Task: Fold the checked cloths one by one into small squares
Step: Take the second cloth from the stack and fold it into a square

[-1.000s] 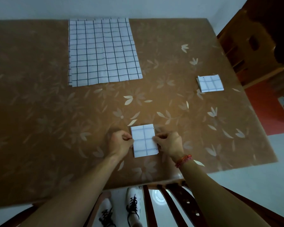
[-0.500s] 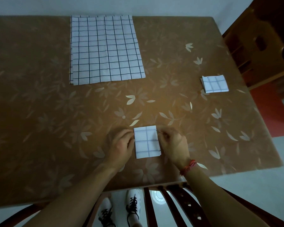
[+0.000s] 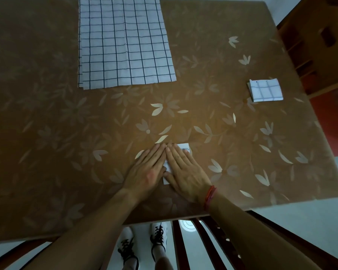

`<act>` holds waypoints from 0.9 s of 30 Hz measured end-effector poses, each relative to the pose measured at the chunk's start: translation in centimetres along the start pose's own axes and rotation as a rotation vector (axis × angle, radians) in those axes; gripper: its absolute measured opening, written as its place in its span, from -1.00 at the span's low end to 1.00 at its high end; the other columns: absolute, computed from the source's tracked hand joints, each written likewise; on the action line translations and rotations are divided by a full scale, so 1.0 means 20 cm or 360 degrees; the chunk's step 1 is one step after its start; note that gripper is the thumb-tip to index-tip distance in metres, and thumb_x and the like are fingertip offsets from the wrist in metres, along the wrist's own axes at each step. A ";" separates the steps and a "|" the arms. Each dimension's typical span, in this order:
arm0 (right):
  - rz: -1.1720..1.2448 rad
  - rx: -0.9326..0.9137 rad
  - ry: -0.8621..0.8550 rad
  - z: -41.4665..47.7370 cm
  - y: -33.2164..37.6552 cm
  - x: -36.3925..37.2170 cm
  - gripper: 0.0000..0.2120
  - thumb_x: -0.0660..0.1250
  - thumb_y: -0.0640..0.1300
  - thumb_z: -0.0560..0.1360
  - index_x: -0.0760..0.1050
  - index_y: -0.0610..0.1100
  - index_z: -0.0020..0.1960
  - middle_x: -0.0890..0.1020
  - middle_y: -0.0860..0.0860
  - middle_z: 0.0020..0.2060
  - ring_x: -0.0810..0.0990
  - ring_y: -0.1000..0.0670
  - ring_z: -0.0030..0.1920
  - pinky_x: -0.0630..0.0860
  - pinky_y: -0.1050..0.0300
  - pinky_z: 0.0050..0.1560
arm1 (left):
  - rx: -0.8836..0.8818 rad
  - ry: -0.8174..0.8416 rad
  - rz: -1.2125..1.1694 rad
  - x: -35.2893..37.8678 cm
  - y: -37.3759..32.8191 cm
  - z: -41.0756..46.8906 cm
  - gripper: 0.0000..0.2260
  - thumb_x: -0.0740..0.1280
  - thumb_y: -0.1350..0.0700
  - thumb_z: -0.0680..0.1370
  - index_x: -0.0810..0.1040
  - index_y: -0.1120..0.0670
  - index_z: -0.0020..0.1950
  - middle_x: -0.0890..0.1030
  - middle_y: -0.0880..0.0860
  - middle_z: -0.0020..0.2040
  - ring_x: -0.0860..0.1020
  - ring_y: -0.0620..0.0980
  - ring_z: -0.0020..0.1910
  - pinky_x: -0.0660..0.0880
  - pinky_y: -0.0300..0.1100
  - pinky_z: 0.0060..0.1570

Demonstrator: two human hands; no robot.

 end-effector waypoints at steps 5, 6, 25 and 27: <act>-0.0217 0.0054 0.0148 -0.06 -0.18 -0.01 -0.31 -0.17 0.24 0.65 -0.13 -0.20 0.58 -0.04 -0.10 0.58 -0.10 -0.06 0.58 0.00 -0.13 0.55 | 0.0127 0.0193 0.0223 0.00 -0.02 0.02 -0.43 0.01 -0.14 0.62 0.07 0.10 0.57 0.04 0.02 0.58 -0.02 -0.07 0.55 -0.03 -0.08 0.48; -0.0258 0.0042 0.0181 -0.07 -0.20 -0.02 -0.29 -0.17 0.26 0.64 -0.12 -0.20 0.58 -0.03 -0.11 0.58 -0.08 -0.07 0.58 0.02 -0.14 0.55 | 0.0141 0.0230 0.0253 0.00 -0.02 0.02 -0.40 0.02 -0.18 0.61 0.06 0.10 0.57 0.03 0.01 0.58 -0.05 -0.08 0.55 -0.03 -0.06 0.48; 0.1219 0.0874 -0.0367 -0.16 -0.35 -0.31 -0.71 0.10 -0.08 0.65 0.56 -0.07 0.21 0.69 0.06 -0.05 0.63 0.04 -0.04 0.56 0.02 0.05 | -0.1220 -0.0371 -0.1631 -0.15 0.11 -0.12 -0.76 0.23 0.15 0.63 0.58 0.08 0.24 0.59 -0.05 0.18 0.52 -0.10 0.21 0.41 -0.17 0.27; 0.1709 0.1143 -0.0422 -0.22 -0.38 -0.24 -0.72 0.16 -0.11 0.63 0.63 -0.05 0.16 0.72 0.06 -0.04 0.66 0.05 0.02 0.56 -0.03 0.14 | -0.1378 -0.0410 -0.2067 -0.09 0.06 -0.15 -0.81 0.25 0.19 0.62 0.61 0.12 0.17 0.63 0.03 0.13 0.58 -0.08 0.15 0.47 -0.17 0.21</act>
Point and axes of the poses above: each hand's wrist, its own z-axis towards the middle knuckle, its own x-axis out of the palm, y = z × x, the point moved 8 cm from there along z, towards the middle knuckle
